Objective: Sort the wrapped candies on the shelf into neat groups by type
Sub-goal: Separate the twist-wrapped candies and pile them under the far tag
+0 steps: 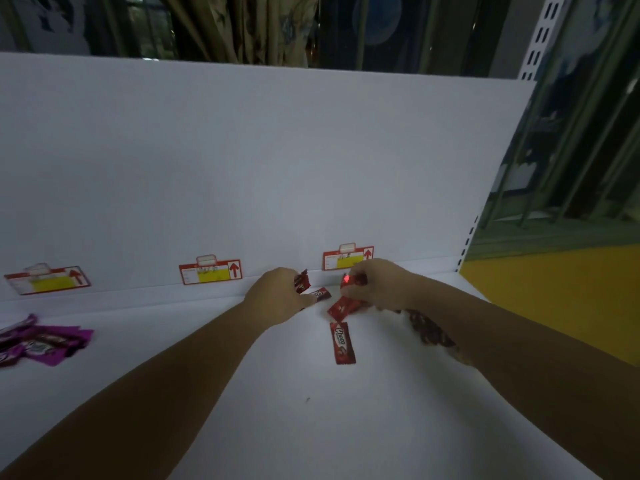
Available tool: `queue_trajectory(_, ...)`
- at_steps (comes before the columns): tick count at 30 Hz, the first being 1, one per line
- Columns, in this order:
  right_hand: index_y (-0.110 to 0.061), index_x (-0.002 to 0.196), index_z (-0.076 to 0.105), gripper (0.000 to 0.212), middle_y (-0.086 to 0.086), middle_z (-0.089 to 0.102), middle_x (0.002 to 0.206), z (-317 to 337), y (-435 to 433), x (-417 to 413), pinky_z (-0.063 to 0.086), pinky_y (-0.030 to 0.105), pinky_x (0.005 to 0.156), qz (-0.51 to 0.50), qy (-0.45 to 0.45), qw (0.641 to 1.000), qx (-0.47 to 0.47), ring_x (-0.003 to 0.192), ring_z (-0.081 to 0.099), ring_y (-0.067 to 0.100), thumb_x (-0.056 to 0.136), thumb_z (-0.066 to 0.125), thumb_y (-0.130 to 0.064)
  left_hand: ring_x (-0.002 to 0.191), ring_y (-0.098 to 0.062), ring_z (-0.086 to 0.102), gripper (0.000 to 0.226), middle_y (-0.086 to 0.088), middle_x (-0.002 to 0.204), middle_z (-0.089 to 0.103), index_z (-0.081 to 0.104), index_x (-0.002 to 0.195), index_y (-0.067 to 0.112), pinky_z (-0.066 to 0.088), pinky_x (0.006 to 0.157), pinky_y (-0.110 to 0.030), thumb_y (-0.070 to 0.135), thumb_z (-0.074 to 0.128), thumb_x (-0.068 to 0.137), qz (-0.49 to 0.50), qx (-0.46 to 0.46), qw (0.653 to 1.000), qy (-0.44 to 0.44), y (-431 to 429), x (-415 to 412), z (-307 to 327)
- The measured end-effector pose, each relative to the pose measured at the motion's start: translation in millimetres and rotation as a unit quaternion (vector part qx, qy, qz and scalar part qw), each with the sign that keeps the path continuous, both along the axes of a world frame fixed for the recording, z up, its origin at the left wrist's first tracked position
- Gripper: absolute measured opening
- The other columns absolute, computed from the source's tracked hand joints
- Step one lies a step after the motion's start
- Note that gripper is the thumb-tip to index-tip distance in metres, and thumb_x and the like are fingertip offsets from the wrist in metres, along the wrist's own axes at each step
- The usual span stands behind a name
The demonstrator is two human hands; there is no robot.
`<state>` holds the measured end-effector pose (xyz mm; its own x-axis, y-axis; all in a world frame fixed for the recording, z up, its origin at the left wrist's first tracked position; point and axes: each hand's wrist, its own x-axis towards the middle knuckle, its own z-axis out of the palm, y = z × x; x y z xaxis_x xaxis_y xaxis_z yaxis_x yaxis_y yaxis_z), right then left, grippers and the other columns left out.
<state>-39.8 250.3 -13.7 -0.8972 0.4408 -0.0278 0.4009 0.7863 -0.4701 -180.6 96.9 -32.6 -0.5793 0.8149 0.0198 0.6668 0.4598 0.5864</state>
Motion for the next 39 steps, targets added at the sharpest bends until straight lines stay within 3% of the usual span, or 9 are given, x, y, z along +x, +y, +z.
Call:
queue_trajectory(4, -0.022, 0.086, 0.065, 0.007, -0.006, 0.07, 0.081, 6.0, 4.2, 12.0, 0.051, 0.016, 0.056, -0.072, 0.106, 0.981, -0.147, 0.065, 0.067, 0.005, 0.085, 0.067, -0.029, 0.067, -0.017, 0.061, 0.028, -0.001, 0.07, 0.063, 0.063, 0.077, 0.015, 0.043, 0.056, -0.026, 0.042, 0.071, 0.075, -0.01, -0.049, 0.998, 0.033, 10.7, 0.5, -5.7)
queue_trajectory(8, -0.02, 0.095, 0.063, 0.01, 0.005, 0.07, 0.091, 5.8, 5.8, 18.1, 0.058, 0.029, 0.071, -0.088, 0.13, 0.962, -0.223, 0.076, 0.07, 0.017, 0.087, 0.064, -0.014, 0.07, -0.017, 0.063, 0.028, -0.003, 0.077, 0.068, 0.067, 0.087, 0.013, 0.05, 0.06, -0.028, 0.036, 0.075, 0.072, -0.006, -0.063, 0.998, 0.025, 11.1, -5.9, -4.1)
queue_trajectory(11, -0.018, 0.098, 0.061, 0.012, 0.008, 0.066, 0.098, 7.1, 6.4, 16.9, 0.057, 0.038, 0.079, -0.097, 0.101, 0.978, -0.153, 0.085, 0.068, 0.026, 0.09, 0.057, -0.01, 0.07, -0.014, 0.063, 0.028, -0.002, 0.078, 0.068, 0.067, 0.085, 0.013, 0.046, 0.057, -0.023, 0.031, 0.079, 0.066, -0.018, -0.076, 0.997, -0.023, 7.2, -10.0, -0.6)
queue_trajectory(15, -0.018, 0.089, 0.055, 0.023, 0.004, 0.058, 0.076, 6.8, 6.9, 11.8, 0.047, 0.024, 0.046, -0.087, 0.027, 0.991, -0.094, 0.057, 0.057, 0.017, 0.091, 0.038, -0.002, 0.073, -0.016, 0.064, 0.022, -0.005, 0.08, 0.068, 0.066, 0.085, 0.011, 0.049, 0.058, -0.023, 0.015, 0.077, 0.066, -0.04, -0.088, 0.992, -0.077, 1.1, -10.2, 5.6)
queue_trajectory(18, -0.016, 0.085, 0.053, 0.015, 0.001, 0.055, 0.08, 4.0, 10.4, 4.3, 0.038, 0.023, 0.057, -0.072, -0.028, 0.995, 0.061, 0.07, 0.052, 0.016, 0.089, 0.039, -0.011, 0.073, -0.018, 0.062, 0.015, -0.007, 0.081, 0.067, 0.065, 0.085, 0.011, 0.05, 0.063, -0.027, 0.014, 0.07, 0.072, -0.076, -0.123, 0.986, -0.084, -8.5, -4.3, 12.2)
queue_trajectory(21, -0.015, 0.089, 0.052, 0.012, 0.0, 0.054, 0.08, -3.6, 13.4, -1.1, 0.036, 0.025, 0.061, -0.064, -0.054, 0.987, 0.135, 0.077, 0.052, 0.018, 0.091, 0.04, -0.016, 0.055, -0.013, 0.055, 0.005, -0.006, 0.07, 0.061, 0.06, 0.085, 0.013, 0.042, 0.046, -0.018, 0.016, 0.06, 0.081, -0.079, -0.153, 0.978, -0.12, -19.3, 2.8, 17.1)
queue_trajectory(27, -0.02, 0.094, 0.056, 0.041, -0.004, 0.058, 0.085, -6.4, 15.8, -3.6, 0.037, 0.026, 0.061, 0.041, -0.116, 0.982, 0.146, 0.077, 0.052, 0.015, 0.084, 0.05, -0.06, 0.037, -0.007, 0.055, 0.005, 0.006, 0.059, 0.069, 0.057, 0.094, 0.014, 0.036, 0.036, -0.013, 0.016, 0.053, 0.091, -0.032, -0.081, 0.976, -0.201, -31.1, 24.8, 21.5)
queue_trajectory(33, -0.014, 0.067, 0.063, 0.041, -0.001, 0.062, 0.063, -6.0, 13.1, -10.6, 0.039, 0.022, 0.048, 0.107, -0.167, 0.97, 0.14, 0.055, 0.054, 0.013, 0.072, 0.069, -0.054, 0.047, -0.009, 0.054, 0.006, -0.003, 0.068, 0.061, 0.056, 0.091, 0.013, 0.038, 0.038, -0.014, 0.012, 0.058, 0.087, 0.033, -0.088, 0.979, -0.182, -26.6, 62.8, 13.6)
queue_trajectory(39, -0.01, 0.074, 0.061, 0.025, -0.001, 0.049, 0.064, -7.4, 4.3, -3.4, 0.034, 0.021, 0.05, 0.131, -0.119, 0.973, 0.149, 0.058, 0.046, 0.013, 0.082, 0.061, -0.034, 0.059, -0.011, 0.057, 0.049, 0.001, 0.071, 0.06, 0.059, 0.088, 0.013, 0.047, 0.054, -0.02, 0.057, 0.069, 0.071, 0.122, -0.151, 0.98, -0.035, -12.0, 82.3, 2.5)
